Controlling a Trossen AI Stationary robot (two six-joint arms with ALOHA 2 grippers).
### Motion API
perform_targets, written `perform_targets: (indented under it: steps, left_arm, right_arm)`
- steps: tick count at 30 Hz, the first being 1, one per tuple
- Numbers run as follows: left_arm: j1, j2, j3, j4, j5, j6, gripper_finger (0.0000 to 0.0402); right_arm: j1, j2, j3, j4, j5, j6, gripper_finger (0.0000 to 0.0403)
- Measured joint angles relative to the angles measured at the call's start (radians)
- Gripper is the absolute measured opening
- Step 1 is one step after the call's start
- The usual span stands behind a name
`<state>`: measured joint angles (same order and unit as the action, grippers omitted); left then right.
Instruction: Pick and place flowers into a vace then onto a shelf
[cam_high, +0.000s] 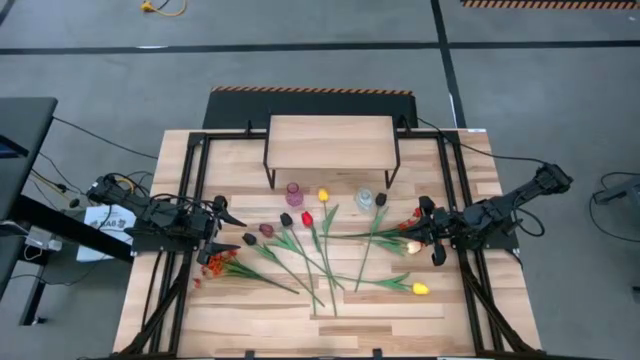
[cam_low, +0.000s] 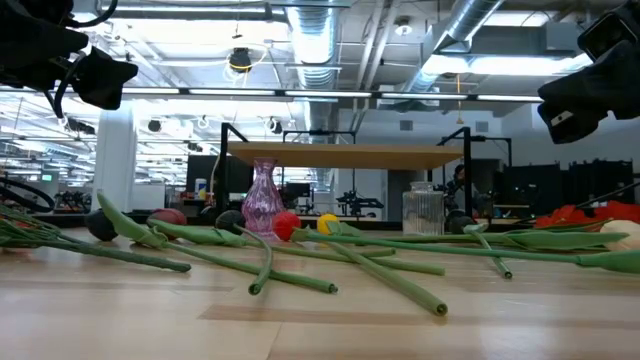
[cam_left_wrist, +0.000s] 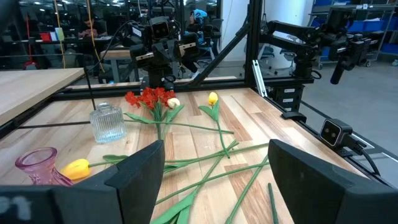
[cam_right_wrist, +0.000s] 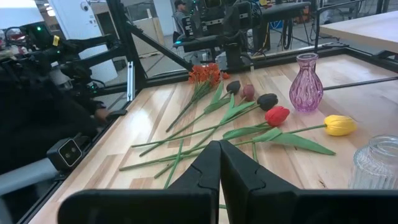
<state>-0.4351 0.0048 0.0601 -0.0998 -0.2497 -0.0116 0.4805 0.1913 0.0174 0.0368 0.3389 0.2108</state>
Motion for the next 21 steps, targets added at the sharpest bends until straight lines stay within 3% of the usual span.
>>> perform_targets:
  steps: [21]
  left_arm:
    - [0.000, 0.000, 0.000, 0.000, 0.000, 0.000, 0.0275]
  right_arm:
    - [0.000, 0.000, 0.000, 0.000, 0.000, 0.000, 0.0000]
